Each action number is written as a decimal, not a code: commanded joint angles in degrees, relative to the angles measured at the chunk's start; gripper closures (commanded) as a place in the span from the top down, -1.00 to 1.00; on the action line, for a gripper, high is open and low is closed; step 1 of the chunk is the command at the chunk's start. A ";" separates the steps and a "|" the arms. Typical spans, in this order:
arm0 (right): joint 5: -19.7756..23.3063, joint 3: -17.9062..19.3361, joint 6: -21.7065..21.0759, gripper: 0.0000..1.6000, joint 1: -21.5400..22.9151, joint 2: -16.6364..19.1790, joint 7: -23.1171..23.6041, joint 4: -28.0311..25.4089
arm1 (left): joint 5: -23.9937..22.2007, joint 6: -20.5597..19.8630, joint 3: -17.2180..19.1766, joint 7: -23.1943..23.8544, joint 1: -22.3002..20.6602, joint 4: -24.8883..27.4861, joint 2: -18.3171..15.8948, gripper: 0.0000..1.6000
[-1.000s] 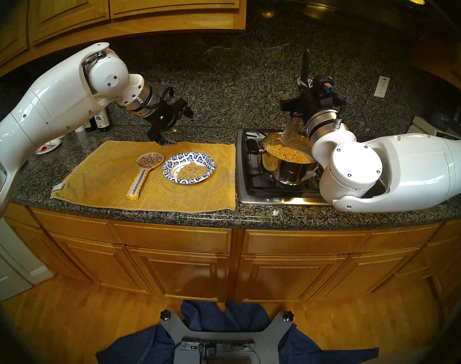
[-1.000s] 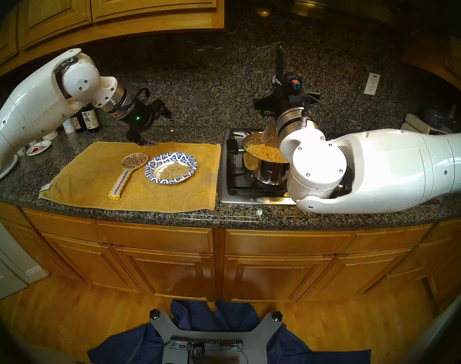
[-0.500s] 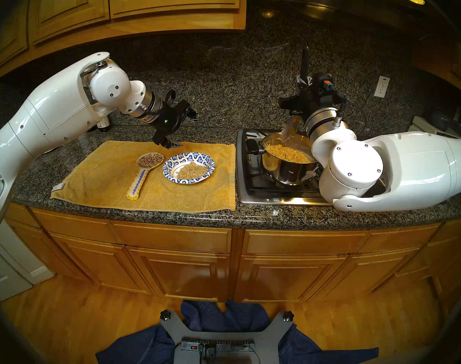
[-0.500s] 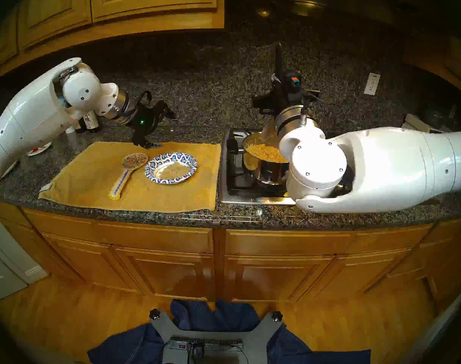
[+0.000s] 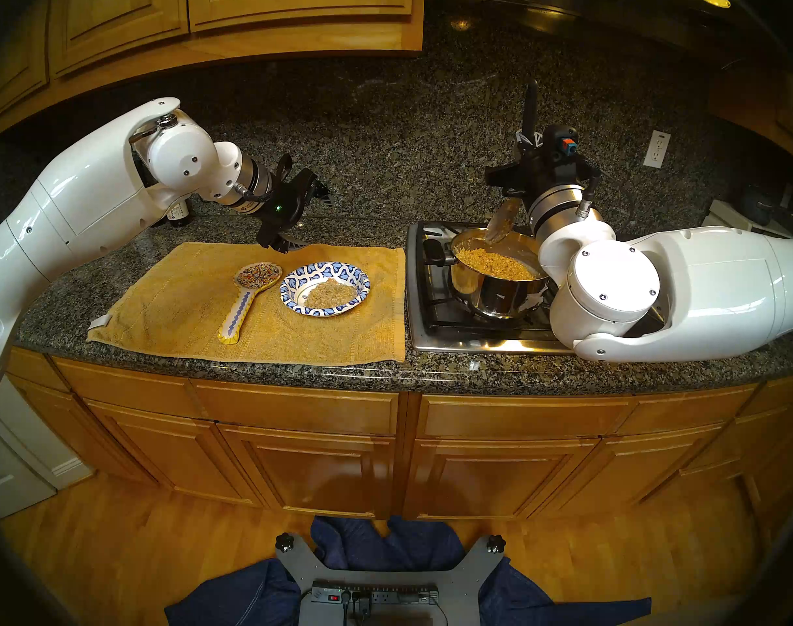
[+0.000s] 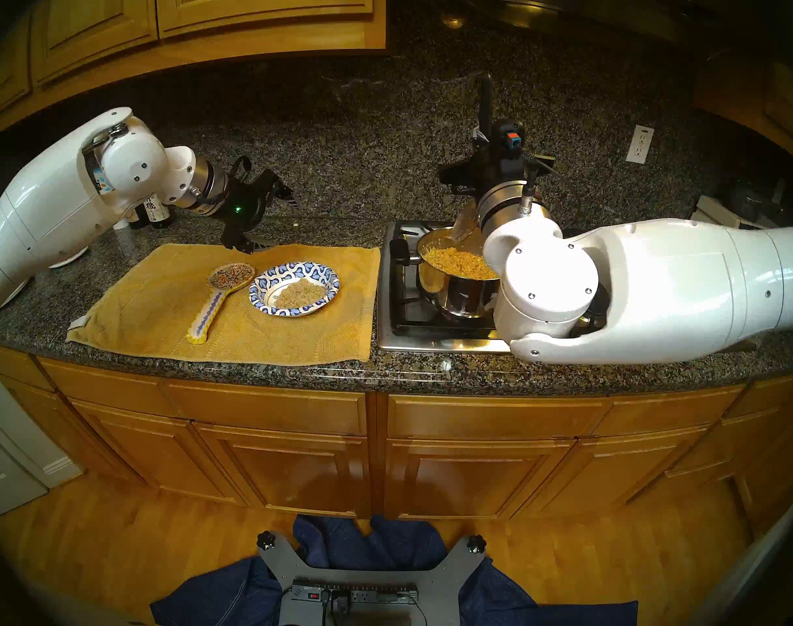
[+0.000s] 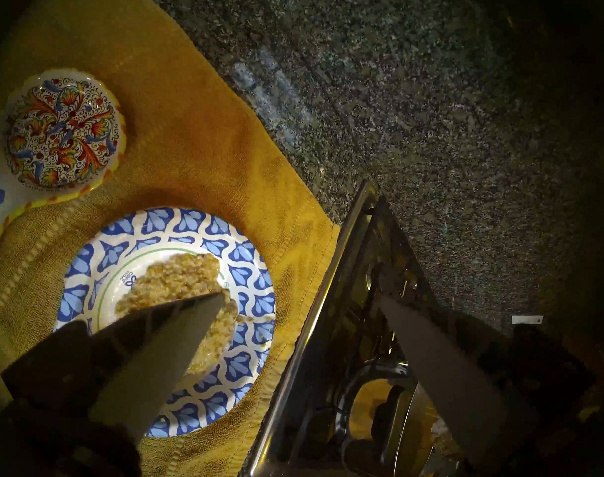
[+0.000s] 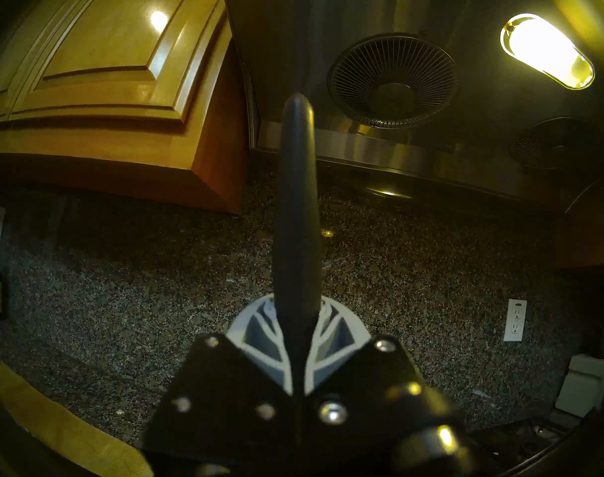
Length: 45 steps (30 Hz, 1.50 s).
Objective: Scoop oatmeal into bowl
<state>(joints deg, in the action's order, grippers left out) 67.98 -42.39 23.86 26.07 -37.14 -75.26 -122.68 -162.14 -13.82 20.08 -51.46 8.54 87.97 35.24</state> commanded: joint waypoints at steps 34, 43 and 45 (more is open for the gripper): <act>-3.69 -4.96 4.02 -1.00 -4.73 -1.22 -1.24 6.05 | 0.22 0.87 2.00 1.98 -1.68 0.82 -0.41 1.00; -0.46 -4.12 5.29 -1.00 -6.56 -3.15 -1.32 7.33 | 0.22 0.87 2.01 1.99 -1.68 0.82 -0.41 1.00; 0.47 -3.92 5.31 -1.00 -6.62 -3.28 -1.19 7.32 | 0.22 0.88 2.01 1.99 -1.68 0.82 -0.41 1.00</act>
<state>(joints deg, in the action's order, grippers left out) 66.80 -48.53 28.69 18.97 -39.02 -76.23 -116.01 -161.78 -12.71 20.10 -50.48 9.07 88.85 34.69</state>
